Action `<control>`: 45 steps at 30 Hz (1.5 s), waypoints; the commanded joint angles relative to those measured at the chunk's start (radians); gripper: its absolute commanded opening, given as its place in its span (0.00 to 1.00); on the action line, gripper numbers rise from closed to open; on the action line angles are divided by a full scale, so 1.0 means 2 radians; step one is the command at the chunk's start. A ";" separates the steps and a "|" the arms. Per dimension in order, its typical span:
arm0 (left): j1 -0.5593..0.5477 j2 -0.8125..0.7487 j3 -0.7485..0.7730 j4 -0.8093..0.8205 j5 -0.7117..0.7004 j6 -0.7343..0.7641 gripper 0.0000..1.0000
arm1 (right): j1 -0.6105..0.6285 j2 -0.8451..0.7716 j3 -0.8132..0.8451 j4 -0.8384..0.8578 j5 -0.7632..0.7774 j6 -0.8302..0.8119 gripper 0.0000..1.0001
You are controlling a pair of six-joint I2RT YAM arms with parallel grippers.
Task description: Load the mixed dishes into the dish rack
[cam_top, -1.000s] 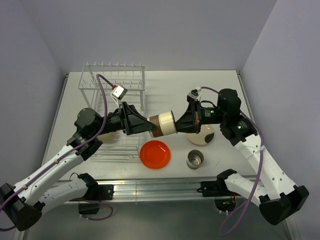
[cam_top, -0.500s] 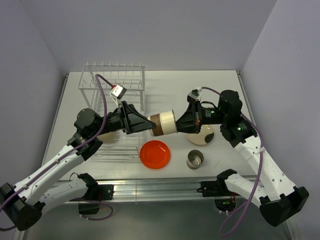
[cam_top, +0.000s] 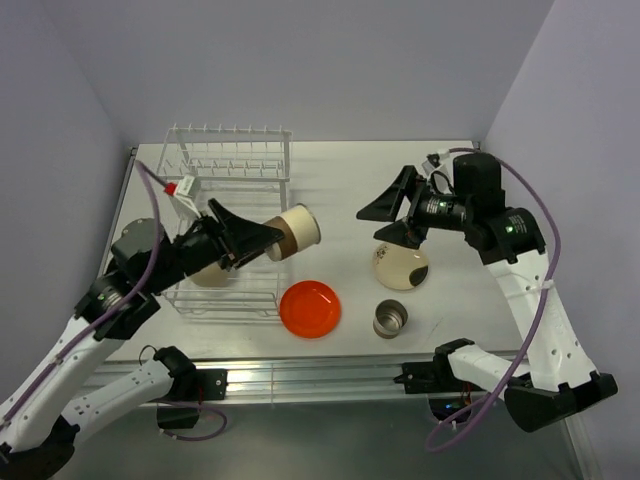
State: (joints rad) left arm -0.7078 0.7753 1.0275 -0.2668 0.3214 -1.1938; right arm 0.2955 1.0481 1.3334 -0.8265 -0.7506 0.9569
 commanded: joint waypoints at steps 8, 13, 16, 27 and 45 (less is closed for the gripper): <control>0.003 0.011 0.100 -0.428 -0.277 -0.144 0.00 | -0.010 0.022 0.112 -0.184 0.213 -0.128 0.82; 0.003 0.013 0.083 -0.452 -0.303 -0.213 0.00 | -0.011 0.015 0.123 -0.209 0.262 -0.158 0.81; 0.003 0.022 0.075 -0.453 -0.312 -0.245 0.00 | -0.011 0.011 0.119 -0.213 0.267 -0.164 0.81; 0.033 0.125 0.125 -0.446 -0.326 -0.232 0.00 | -0.011 -0.006 0.108 -0.213 0.263 -0.169 0.80; 0.066 0.189 0.135 -0.402 -0.289 -0.179 0.00 | -0.010 -0.010 0.083 -0.207 0.256 -0.179 0.80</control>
State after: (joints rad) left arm -0.5793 1.1797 1.3067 -1.1110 -0.2729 -1.5806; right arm 0.2768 1.0363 1.5089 -1.2552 -0.2478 0.6144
